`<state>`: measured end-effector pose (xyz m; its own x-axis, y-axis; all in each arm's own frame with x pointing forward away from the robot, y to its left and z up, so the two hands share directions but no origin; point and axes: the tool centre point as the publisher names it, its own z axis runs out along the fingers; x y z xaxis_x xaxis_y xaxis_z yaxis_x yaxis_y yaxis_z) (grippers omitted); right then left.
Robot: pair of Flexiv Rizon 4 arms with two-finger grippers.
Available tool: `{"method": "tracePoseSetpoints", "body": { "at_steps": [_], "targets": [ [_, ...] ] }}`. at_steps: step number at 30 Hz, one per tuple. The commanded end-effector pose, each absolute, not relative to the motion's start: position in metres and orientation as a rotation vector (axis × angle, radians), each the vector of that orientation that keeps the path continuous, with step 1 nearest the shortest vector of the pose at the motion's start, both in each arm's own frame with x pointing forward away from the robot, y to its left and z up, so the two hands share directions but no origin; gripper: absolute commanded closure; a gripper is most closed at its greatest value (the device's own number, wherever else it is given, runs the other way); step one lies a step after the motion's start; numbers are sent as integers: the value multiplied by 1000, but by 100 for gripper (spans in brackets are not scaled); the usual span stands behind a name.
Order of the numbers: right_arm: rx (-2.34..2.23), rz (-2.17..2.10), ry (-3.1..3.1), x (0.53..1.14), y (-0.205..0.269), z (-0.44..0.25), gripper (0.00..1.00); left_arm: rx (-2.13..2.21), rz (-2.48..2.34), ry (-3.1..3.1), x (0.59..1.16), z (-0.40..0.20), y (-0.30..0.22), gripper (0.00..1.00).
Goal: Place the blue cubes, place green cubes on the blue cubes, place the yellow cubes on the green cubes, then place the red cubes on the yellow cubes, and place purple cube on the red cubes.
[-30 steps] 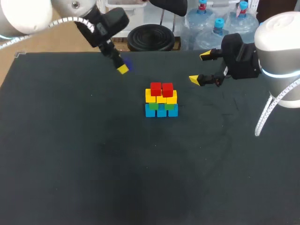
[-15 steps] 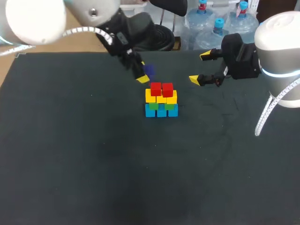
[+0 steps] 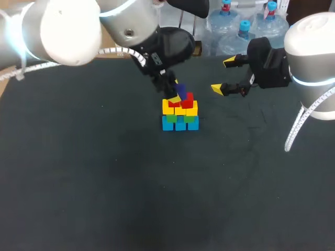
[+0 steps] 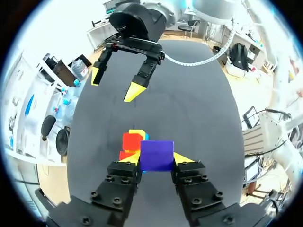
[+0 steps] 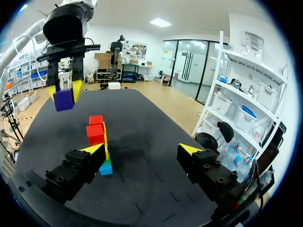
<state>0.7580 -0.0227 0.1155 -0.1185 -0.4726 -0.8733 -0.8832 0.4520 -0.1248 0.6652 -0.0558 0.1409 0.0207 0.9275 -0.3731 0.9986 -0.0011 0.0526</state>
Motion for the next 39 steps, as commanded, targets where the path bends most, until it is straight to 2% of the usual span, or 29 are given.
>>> {"method": "tracePoseSetpoints", "body": {
  "at_steps": [1, 20, 39],
  "targets": [
    [-1166, 544, 1756, 757, -23, 116, 0, 2062, -341, 1965, 682, 135, -71, 100],
    [-1166, 544, 1756, 757, -23, 116, 0, 2035, -309, 2030, 702, 106, -64, 100],
    [-1166, 544, 1756, 757, -23, 116, 0, 2021, -274, 2047, 711, 105, -54, 100]
  ]
}}
